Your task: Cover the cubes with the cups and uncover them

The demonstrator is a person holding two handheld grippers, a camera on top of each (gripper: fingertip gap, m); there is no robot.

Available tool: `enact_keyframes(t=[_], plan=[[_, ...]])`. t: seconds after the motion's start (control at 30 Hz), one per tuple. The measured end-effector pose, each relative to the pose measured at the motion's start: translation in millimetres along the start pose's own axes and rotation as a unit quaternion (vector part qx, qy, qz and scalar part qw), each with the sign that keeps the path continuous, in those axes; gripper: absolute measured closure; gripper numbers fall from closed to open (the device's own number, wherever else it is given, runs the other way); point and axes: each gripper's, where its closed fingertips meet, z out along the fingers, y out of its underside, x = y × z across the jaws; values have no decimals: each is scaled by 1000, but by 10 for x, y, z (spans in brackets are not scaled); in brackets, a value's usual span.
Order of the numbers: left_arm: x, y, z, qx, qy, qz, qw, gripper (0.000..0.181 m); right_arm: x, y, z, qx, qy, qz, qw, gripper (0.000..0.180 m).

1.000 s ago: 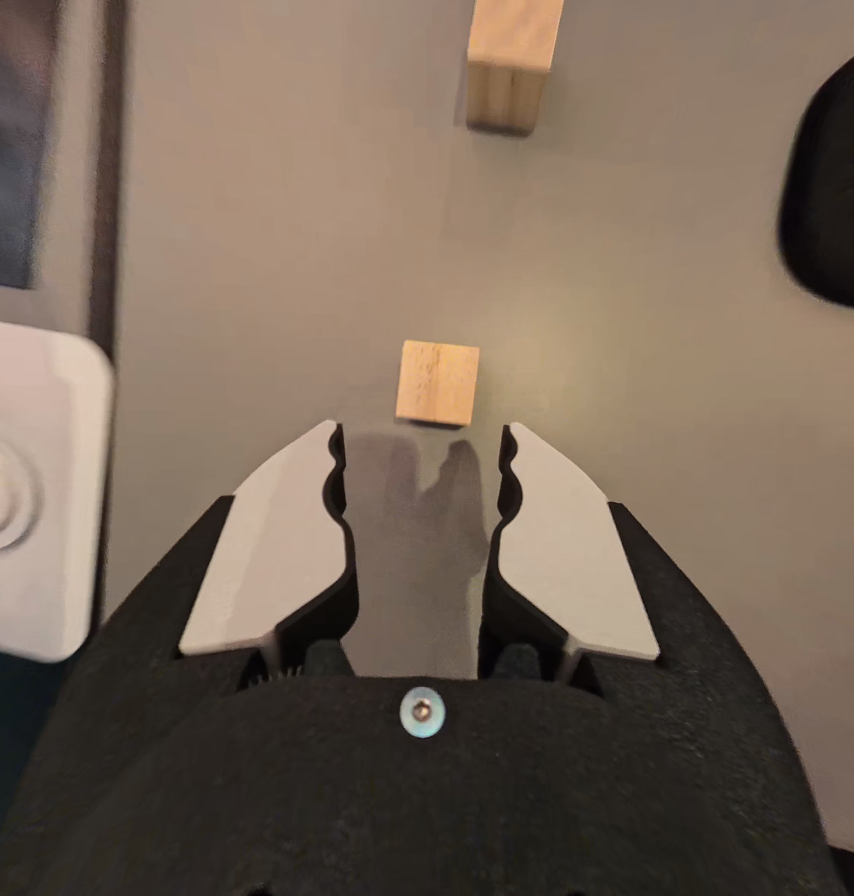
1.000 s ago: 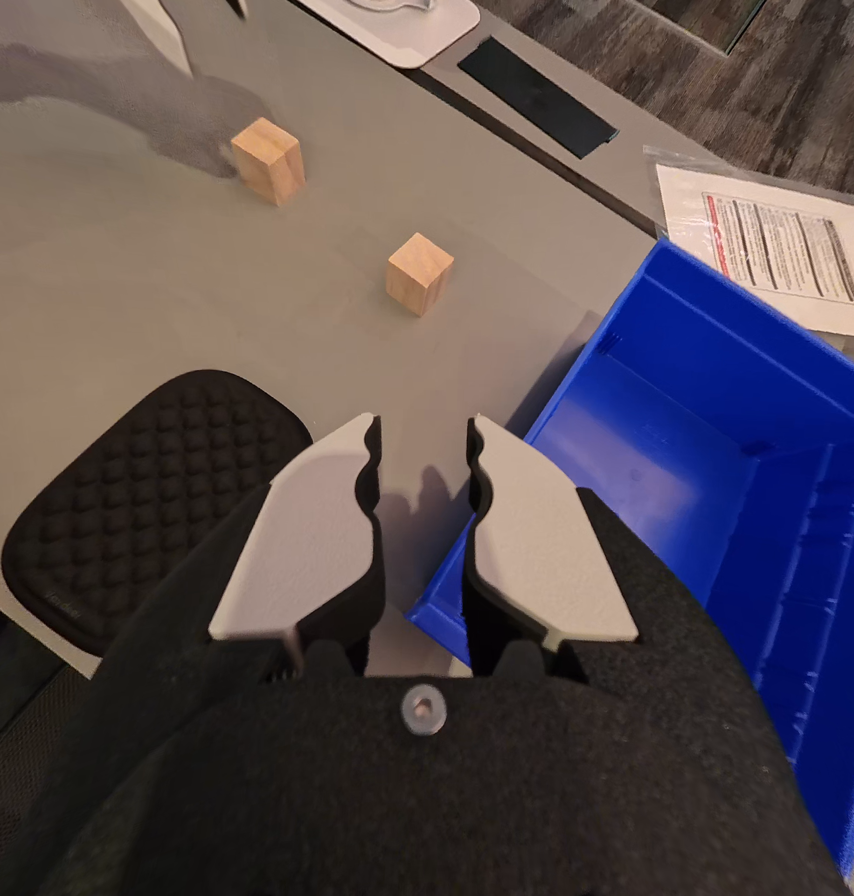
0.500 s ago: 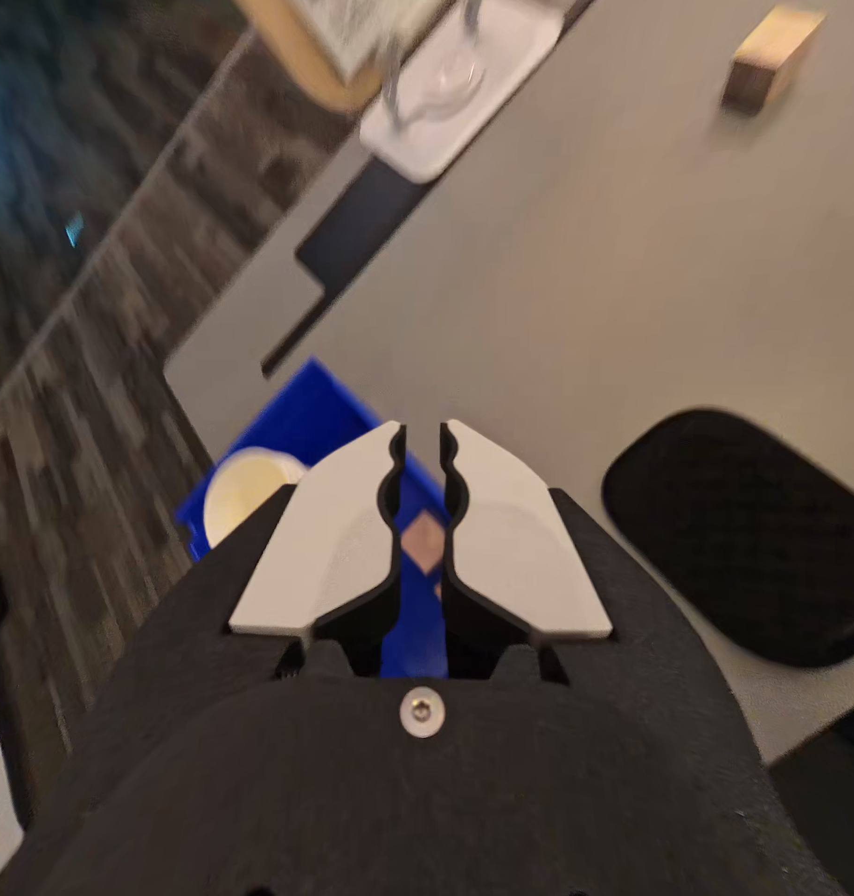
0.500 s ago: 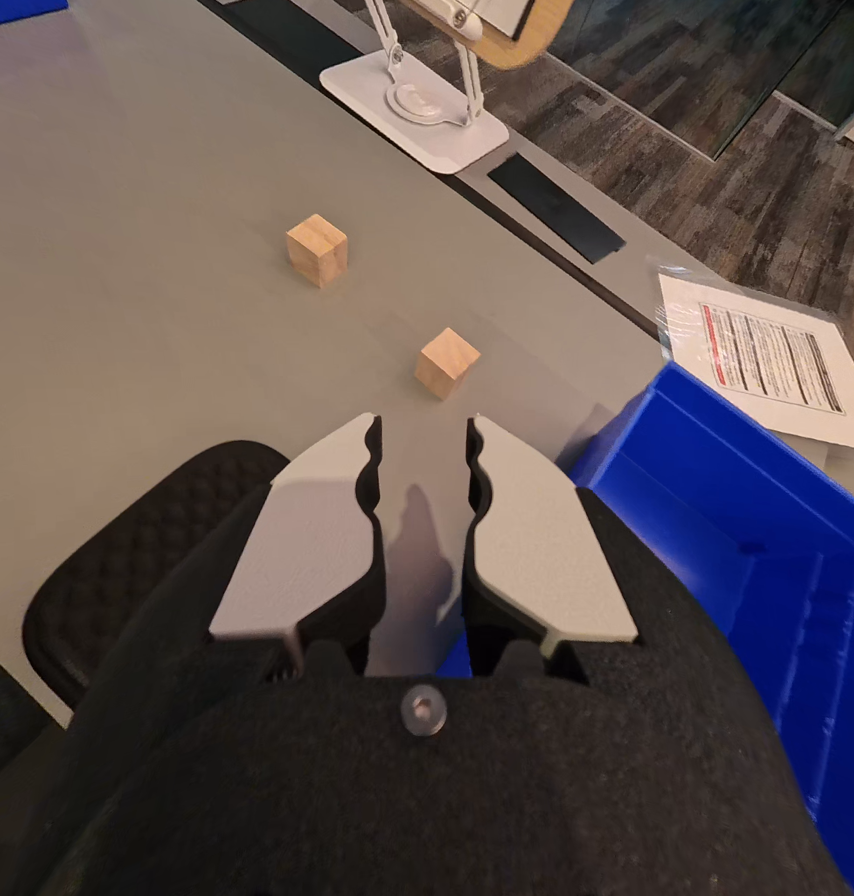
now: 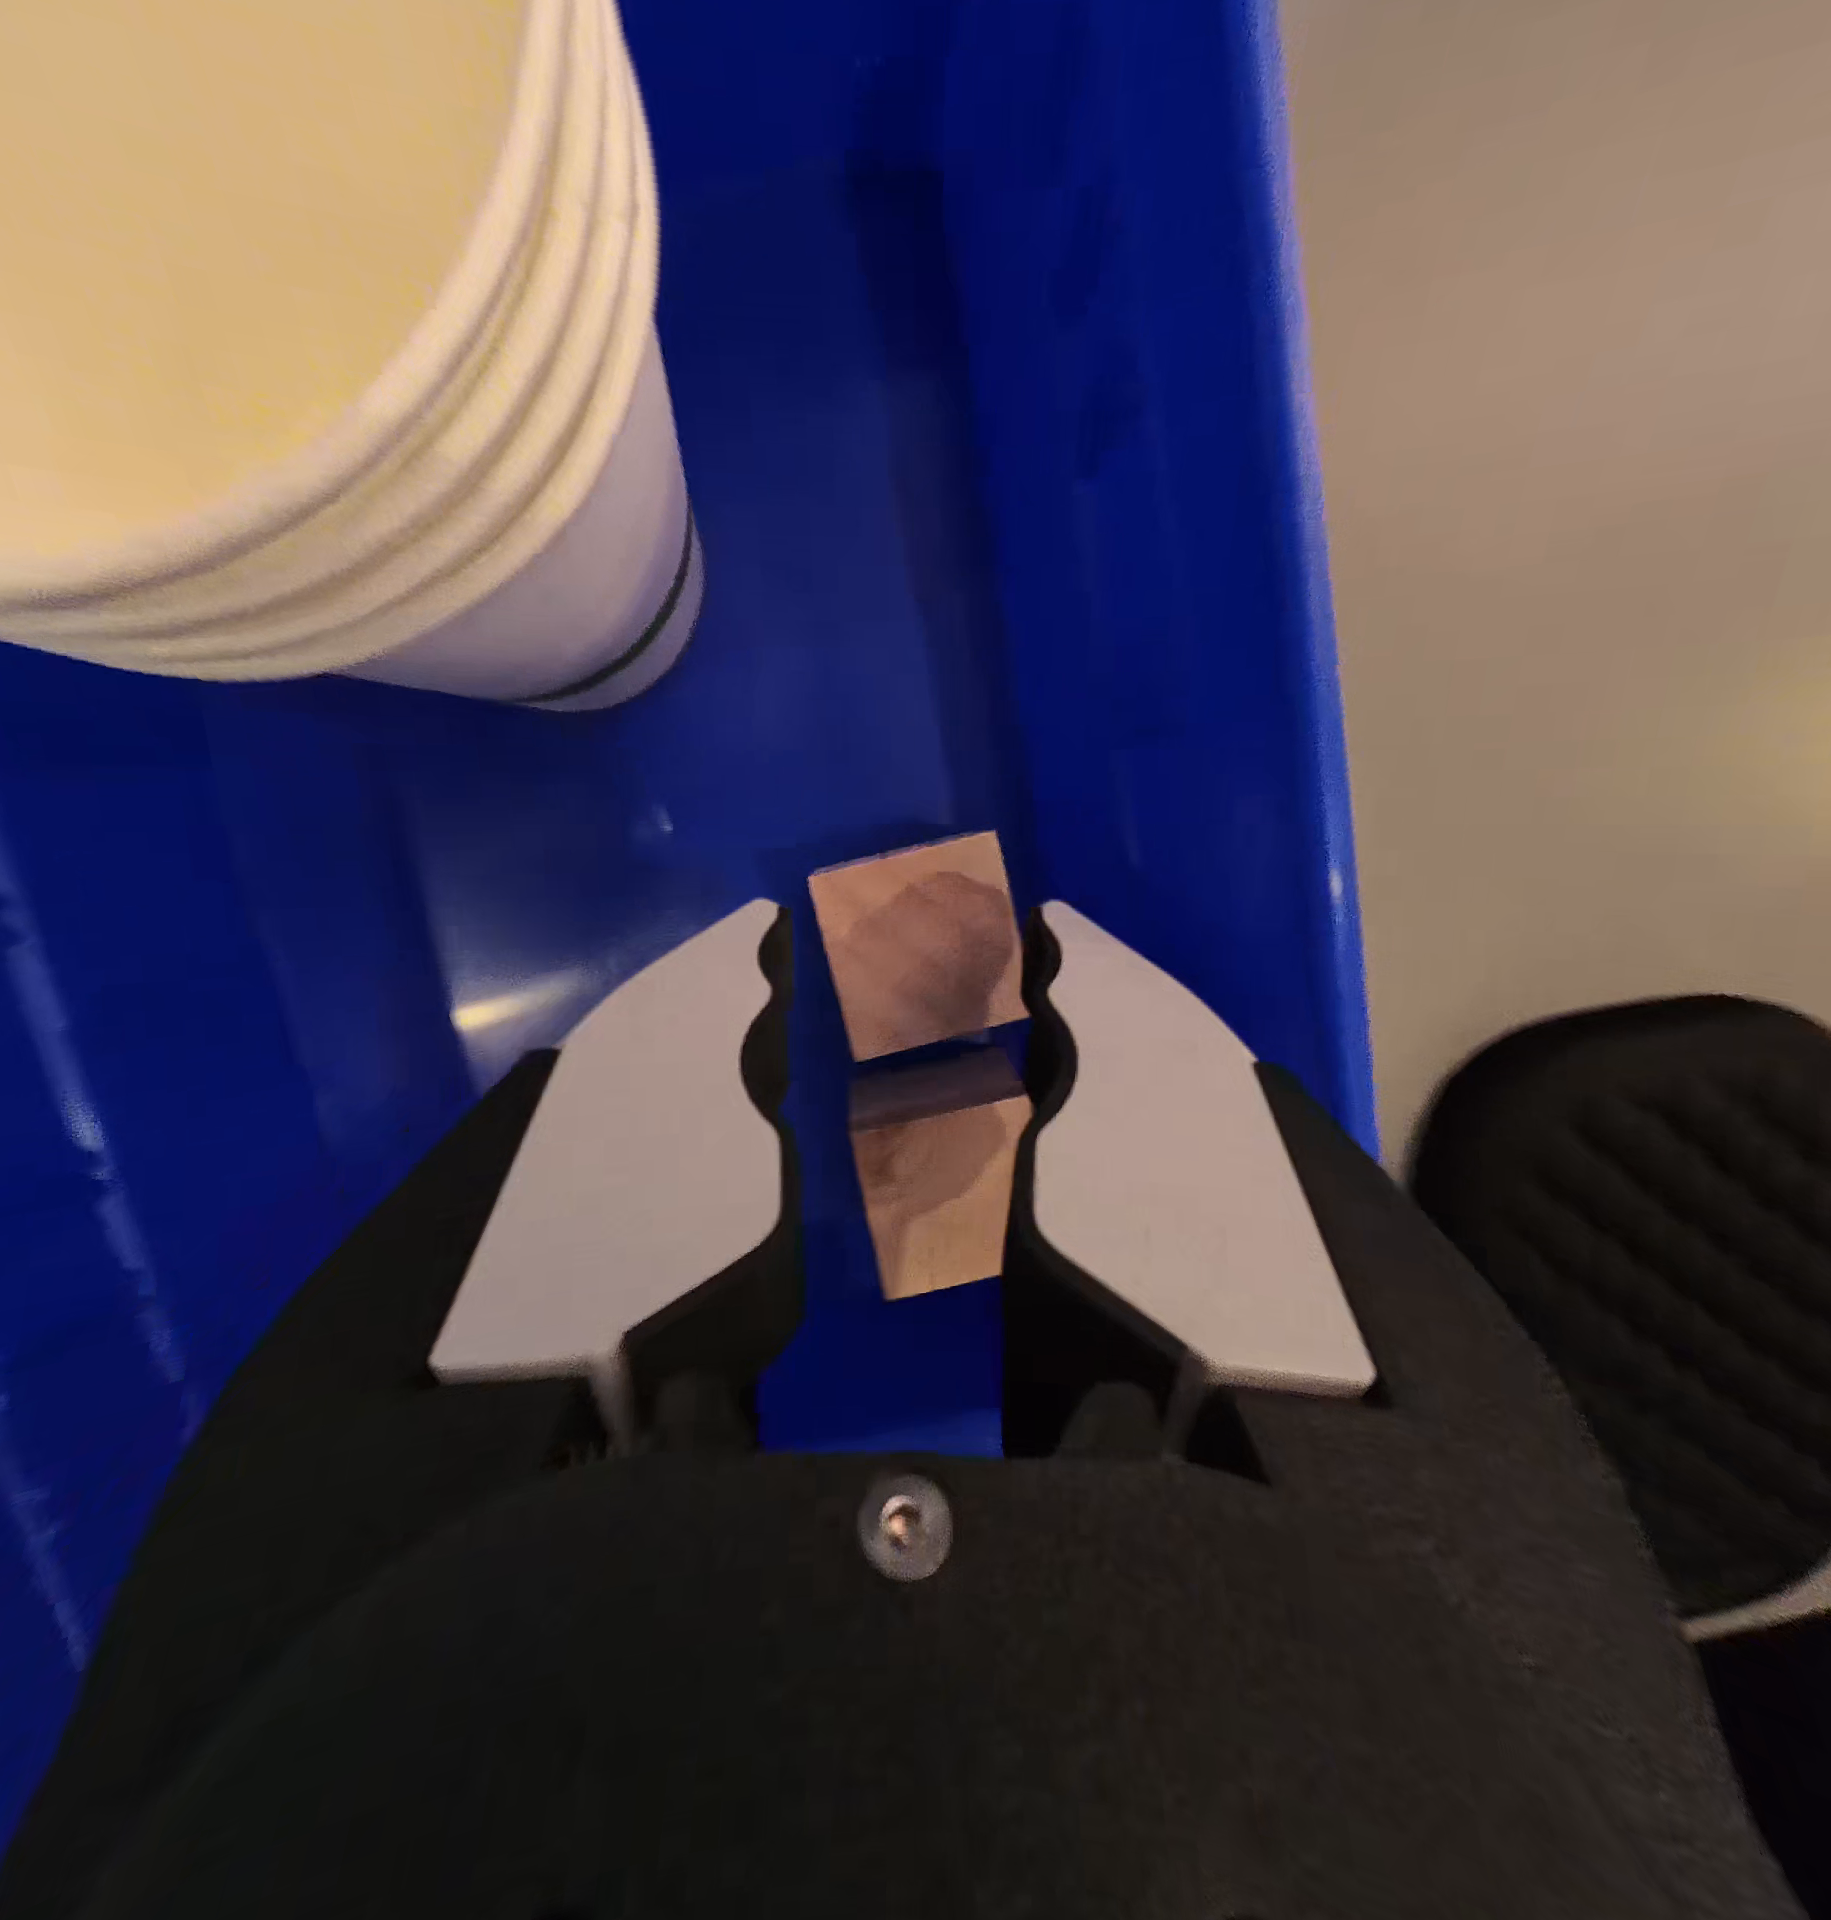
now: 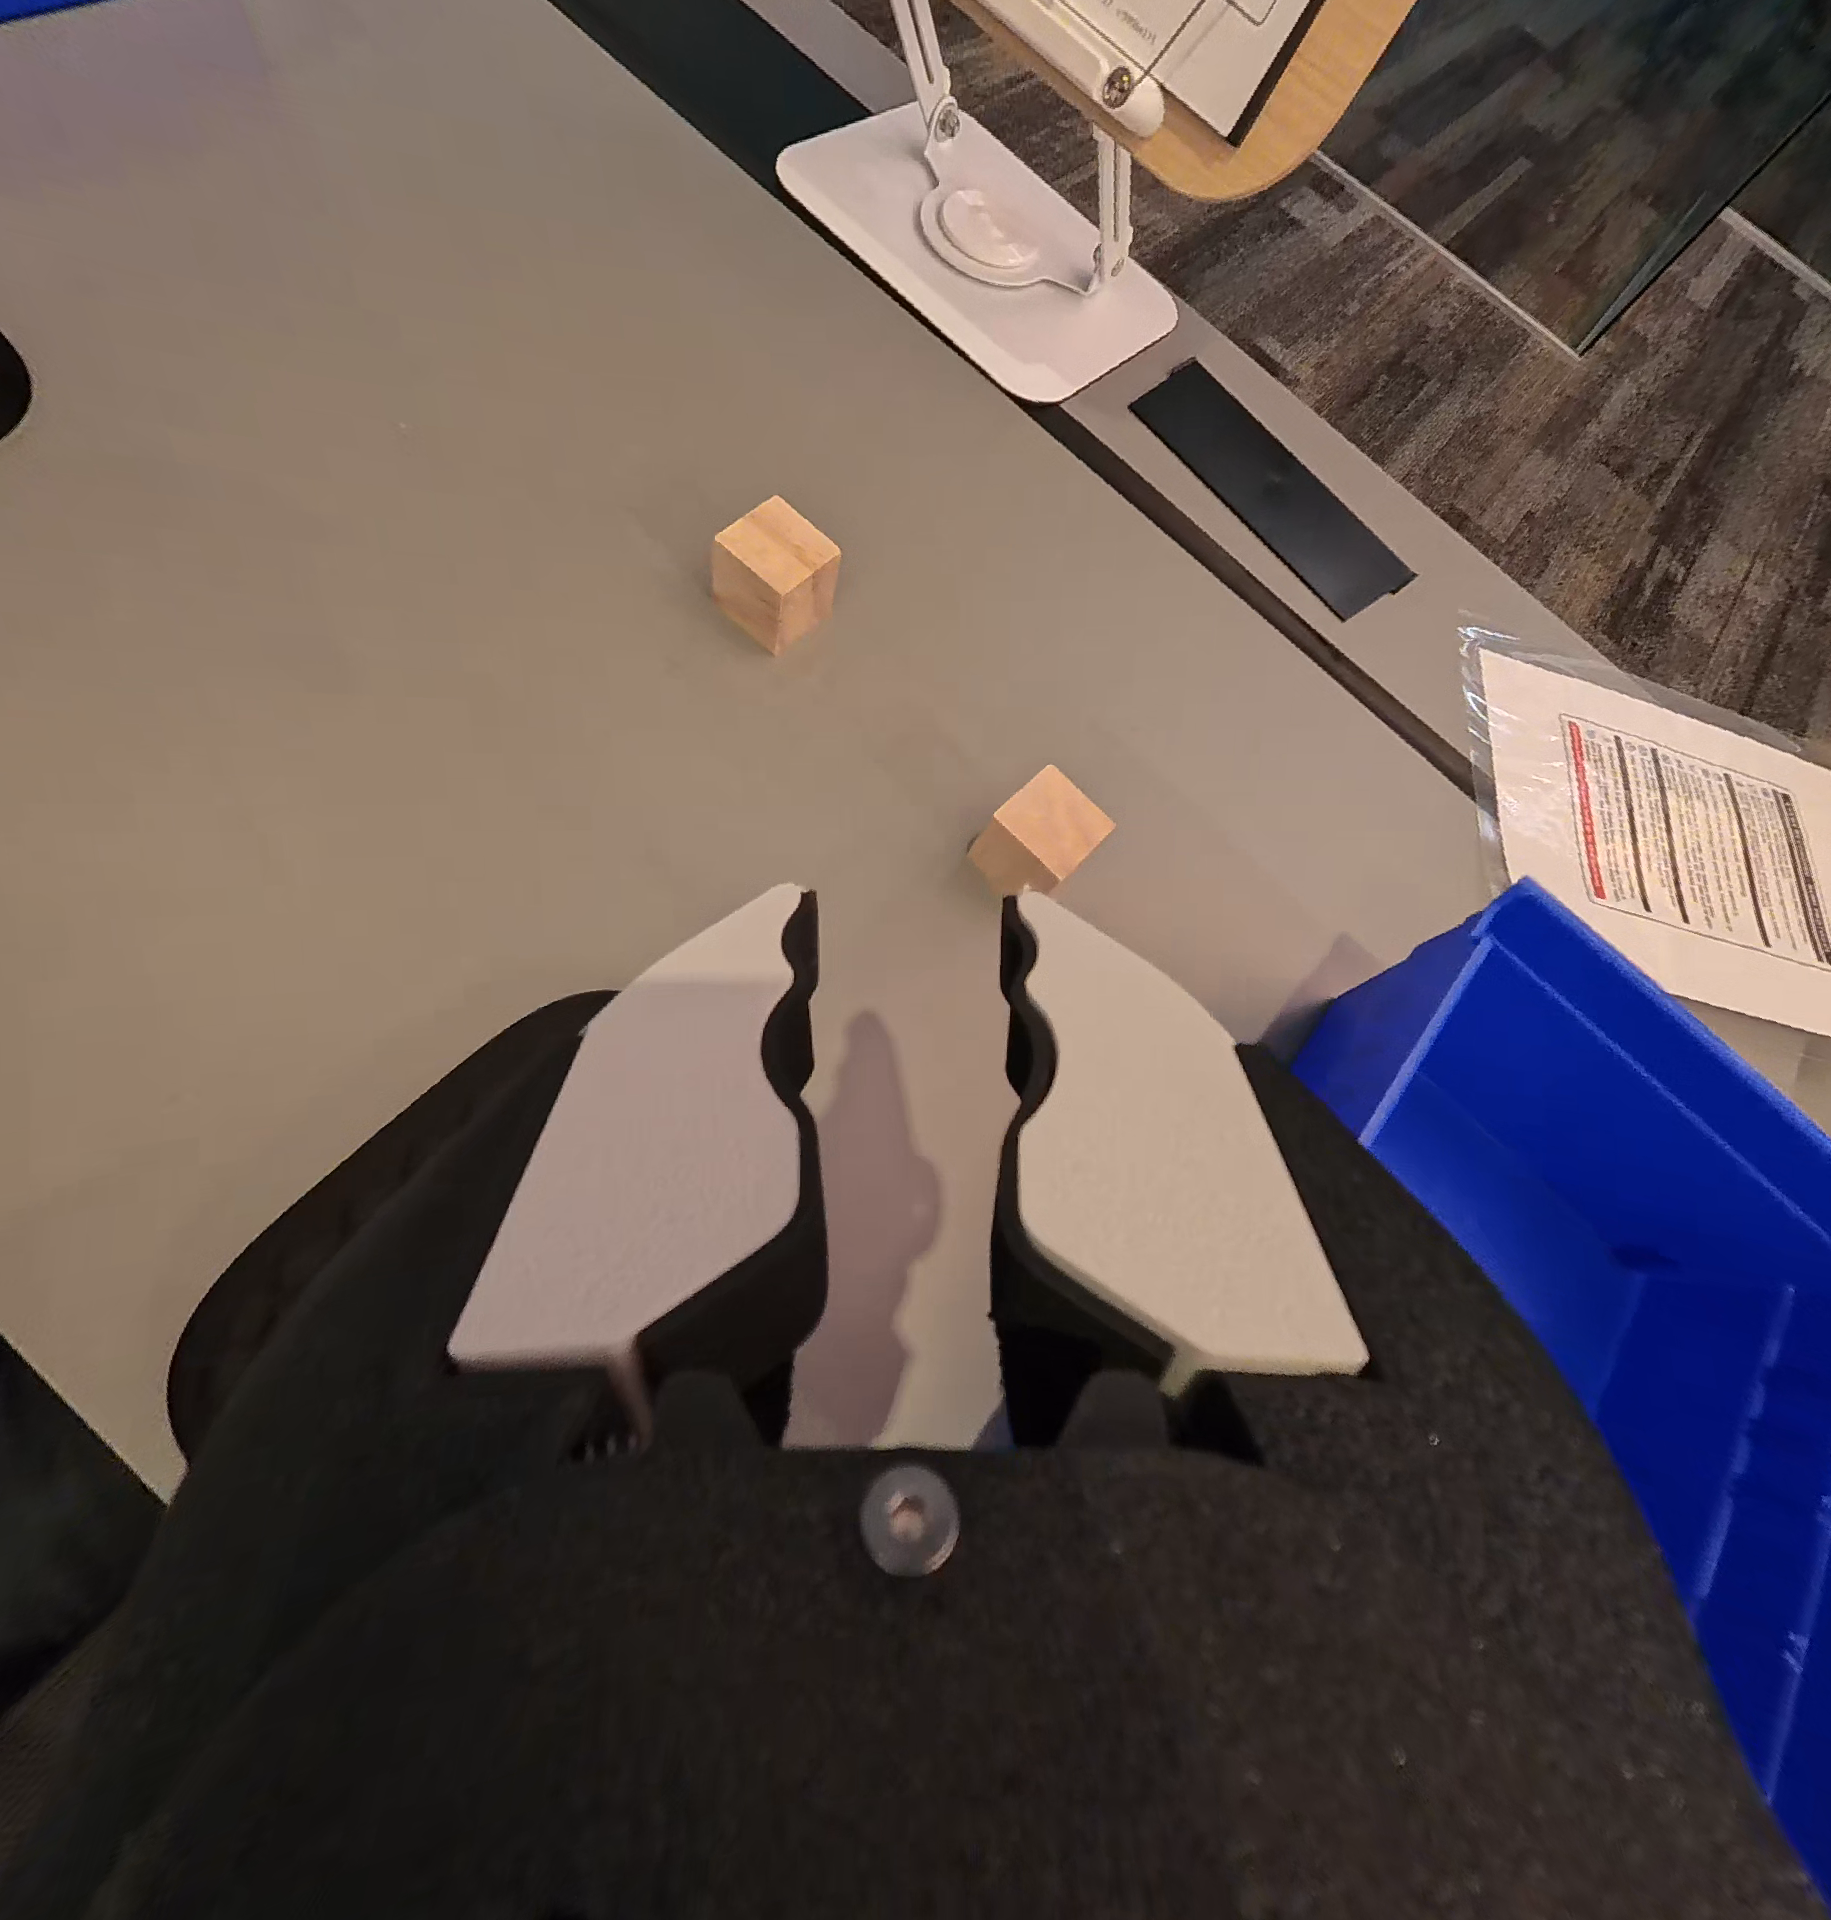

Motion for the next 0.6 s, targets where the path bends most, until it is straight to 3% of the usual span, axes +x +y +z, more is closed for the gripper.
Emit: enact_keyframes(t=[0.17, 0.6], plan=[[-13, 60, 124, -57, -15, -15, 998, 129, 44, 127, -13, -4, 3, 13, 1000, 146], [-5, 203, 334, -122, -15, -59, 991, 135, 149, 392, -69, -8, 4, 35, 999, 146]])
